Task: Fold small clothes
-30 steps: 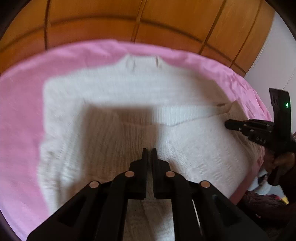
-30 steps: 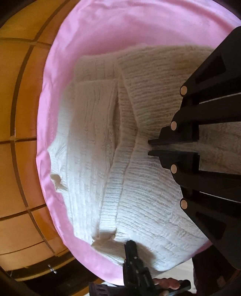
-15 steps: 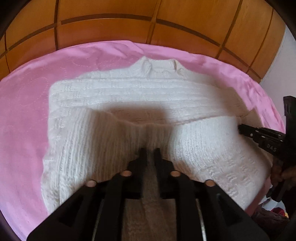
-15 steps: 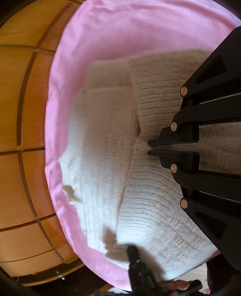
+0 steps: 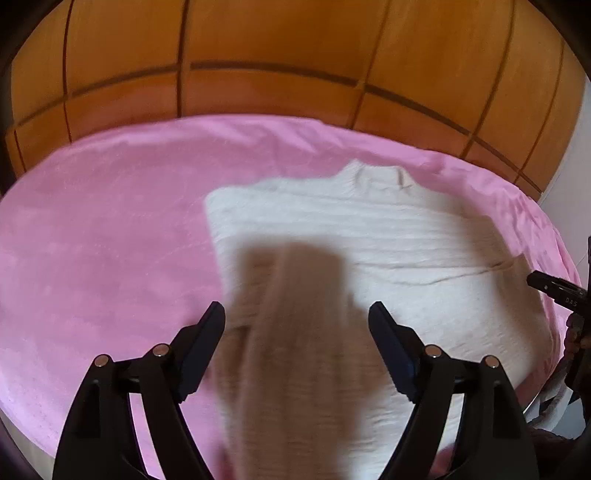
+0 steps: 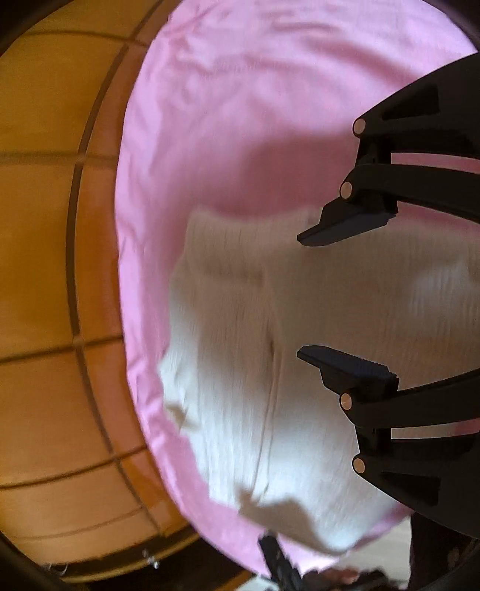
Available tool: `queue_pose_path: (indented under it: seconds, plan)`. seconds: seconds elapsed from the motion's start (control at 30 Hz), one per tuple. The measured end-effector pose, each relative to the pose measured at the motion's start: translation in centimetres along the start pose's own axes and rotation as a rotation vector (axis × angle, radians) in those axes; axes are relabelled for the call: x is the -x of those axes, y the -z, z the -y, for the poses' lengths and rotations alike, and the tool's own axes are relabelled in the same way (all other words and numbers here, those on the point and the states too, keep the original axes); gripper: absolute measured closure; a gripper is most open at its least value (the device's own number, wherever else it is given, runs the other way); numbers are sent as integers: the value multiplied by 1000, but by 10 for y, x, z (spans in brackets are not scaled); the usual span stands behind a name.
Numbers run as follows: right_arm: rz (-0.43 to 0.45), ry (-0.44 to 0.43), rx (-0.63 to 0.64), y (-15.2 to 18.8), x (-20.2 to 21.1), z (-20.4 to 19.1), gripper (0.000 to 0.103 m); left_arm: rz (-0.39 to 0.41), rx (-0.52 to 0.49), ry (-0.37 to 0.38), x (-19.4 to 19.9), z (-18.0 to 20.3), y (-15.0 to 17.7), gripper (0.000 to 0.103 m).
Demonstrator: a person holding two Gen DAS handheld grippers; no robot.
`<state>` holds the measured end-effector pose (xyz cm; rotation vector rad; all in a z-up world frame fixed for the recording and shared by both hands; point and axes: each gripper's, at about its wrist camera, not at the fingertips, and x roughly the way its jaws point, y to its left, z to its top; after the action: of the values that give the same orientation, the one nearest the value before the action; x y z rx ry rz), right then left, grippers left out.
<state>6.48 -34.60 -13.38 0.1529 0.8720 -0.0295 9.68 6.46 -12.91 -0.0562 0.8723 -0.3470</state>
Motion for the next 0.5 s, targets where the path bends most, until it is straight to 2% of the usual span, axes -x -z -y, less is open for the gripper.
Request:
queue_pose_path:
  seconds: [0.17,0.2,0.23,0.27,0.33,0.43,0.47,0.5]
  plan:
    - [-24,34,1,0,-20,5,50,-17,20,49,-8,-17,-2,25]
    - [-26,39,16,-1,-22,1,65,-20,13,67,-10,-17,-2,30]
    - [-31,40,28,0,-23,-2,71,-26,-1,77,-12,-16,-3,31]
    - [-29,55,48,-1,-25,-7,71,-33,-13,80,-16,-14,-4,32]
    - [-30,68,75,0,-25,-13,92,-56,-39,80,-25,-10,-5,46]
    - [-37,92,117,1,-23,-20,96,-80,-57,83,-33,-8,-4,65]
    - [-37,93,124,1,-22,-21,96,-82,-61,82,-33,-8,-4,84]
    - [-35,99,136,1,-18,-23,96,-73,-67,70,-31,-8,-3,97]
